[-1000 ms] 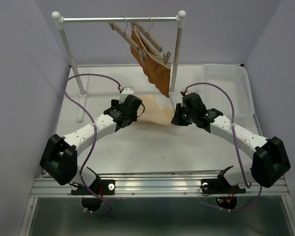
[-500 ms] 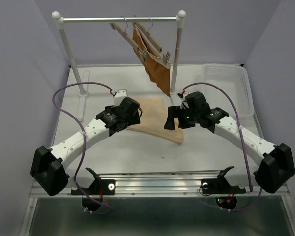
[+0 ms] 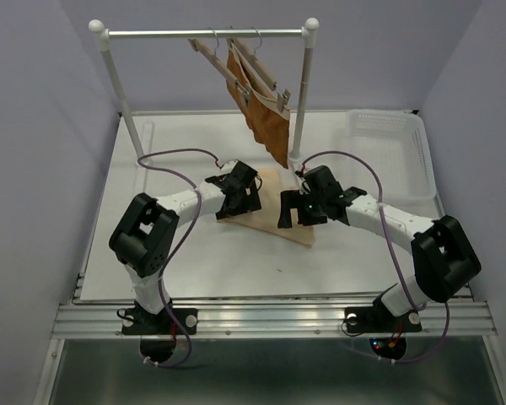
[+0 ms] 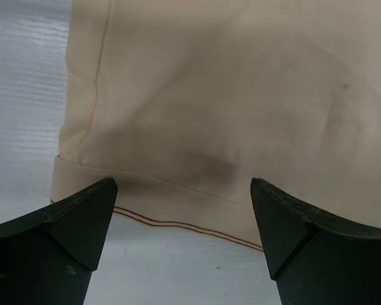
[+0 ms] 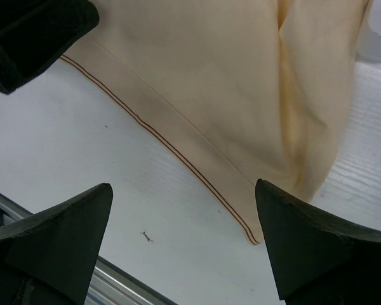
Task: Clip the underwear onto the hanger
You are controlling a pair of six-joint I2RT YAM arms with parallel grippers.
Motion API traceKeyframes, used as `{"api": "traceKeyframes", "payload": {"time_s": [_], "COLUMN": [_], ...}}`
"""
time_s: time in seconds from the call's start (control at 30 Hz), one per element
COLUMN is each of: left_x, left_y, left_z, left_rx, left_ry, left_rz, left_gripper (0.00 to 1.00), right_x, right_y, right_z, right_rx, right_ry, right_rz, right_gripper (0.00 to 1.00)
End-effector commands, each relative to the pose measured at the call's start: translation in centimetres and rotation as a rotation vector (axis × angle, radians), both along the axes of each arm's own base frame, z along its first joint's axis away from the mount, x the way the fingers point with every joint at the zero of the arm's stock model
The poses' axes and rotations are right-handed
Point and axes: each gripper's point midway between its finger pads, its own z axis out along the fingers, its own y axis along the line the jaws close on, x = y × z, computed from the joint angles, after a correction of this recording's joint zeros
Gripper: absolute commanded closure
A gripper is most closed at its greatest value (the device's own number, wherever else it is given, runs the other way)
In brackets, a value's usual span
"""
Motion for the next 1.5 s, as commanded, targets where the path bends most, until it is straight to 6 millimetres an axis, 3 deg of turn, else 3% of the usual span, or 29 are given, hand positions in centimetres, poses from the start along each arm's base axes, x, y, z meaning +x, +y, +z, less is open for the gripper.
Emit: {"api": "traceKeyframes", "payload": {"time_s": [0.0, 0.07, 0.27, 0.37, 0.43, 0.57, 0.63, 0.7, 0.8, 0.87, 0.9, 1.0, 1.1, 1.2, 1.23, 1.3, 1.33, 1.4, 1.47], "left_x": [1.2, 1.2, 1.2, 0.9, 0.8, 2.0, 3.0, 4.5, 6.5, 7.1, 7.9, 8.7, 8.7, 7.6, 7.2, 5.4, 4.8, 3.1, 2.4], "left_y": [-0.3, 0.2, 3.6, 5.5, 7.1, 9.7, 11.5, 11.9, 11.6, 11.2, 10.8, 10.8, 10.5, 11.0, 11.8, 13.4, 14.2, 15.2, 15.0], "left_z": [-0.7, -1.8, -5.0, -5.9, -6.1, -5.7, -5.8, -5.3, -4.3, -3.6, -2.3, -0.3, 3.4, 5.3, 7.1, 7.4, 8.8, 8.2, 9.4], "left_rx": [-0.096, -0.111, -0.057, -0.048, -0.035, -0.007, 0.031, 0.044, 0.064, 0.052, 0.043, 0.043, 0.012, 0.007, 0.008, 0.036, 0.033, 0.017, -0.045], "left_ry": [0.020, 0.040, 0.118, 0.148, 0.163, 0.142, 0.138, 0.116, 0.077, 0.059, 0.013, -0.049, -0.118, -0.147, -0.189, -0.163, -0.193, -0.167, -0.218], "left_rz": [0.047, 0.059, 0.144, 0.204, 0.246, 0.299, 0.328, 0.326, 0.279, 0.251, 0.213, 0.168, 0.144, 0.159, 0.205, 0.266, 0.300, 0.353, 0.359], "left_gripper": [0.01, 0.01, 0.01, 0.01, 0.01, 0.01, 0.01, 0.01, 0.01, 0.01, 0.01, 0.01, 0.01, 0.01, 0.01, 0.01, 0.01, 0.01, 0.01], "right_x": [-0.2, -0.4, -4.4, -8.9, -10.6, -12.9, -13.0, -13.1, -12.2, -10.6, -9.5, -6.1, -2.3, -0.3, 0.9, 3.2, 4.0, 6.0, 5.7], "right_y": [0.6, 0.6, 1.9, 5.4, 7.3, 10.4, 12.2, 13.9, 14.5, 14.2, 13.8, 12.9, 12.5, 14.0, 14.1, 15.0, 15.1, 14.4, 13.8], "right_z": [-1.9, -2.8, -5.8, -6.6, -6.9, -6.1, -3.9, -0.4, 2.8, 4.7, 5.3, 5.9, 5.7, 5.4, 5.5, 5.2, 5.0, 4.3, 2.8], "right_rx": [0.017, 0.009, -0.052, -0.053, -0.046, -0.045, 0.014, 0.112, 0.153, 0.140, 0.117, 0.086, 0.080, 0.088, 0.077, 0.065, 0.069, 0.066, 0.061], "right_ry": [-0.041, -0.052, -0.026, -0.006, 0.017, -0.011, -0.043, -0.077, -0.161, -0.236, -0.276, -0.320, -0.307, -0.312, -0.339, -0.356, -0.347, -0.320, -0.263], "right_rz": [0.075, 0.078, 0.150, 0.311, 0.374, 0.489, 0.537, 0.571, 0.568, 0.491, 0.442, 0.325, 0.235, 0.246, 0.244, 0.230, 0.221, 0.161, 0.123], "right_gripper": [0.00, 0.00, 0.00, 0.00, 0.00, 0.00, 0.00, 0.00, 0.00, 0.00, 0.00, 0.00, 0.00, 0.00, 0.00, 0.00, 0.00, 0.00, 0.00]}}
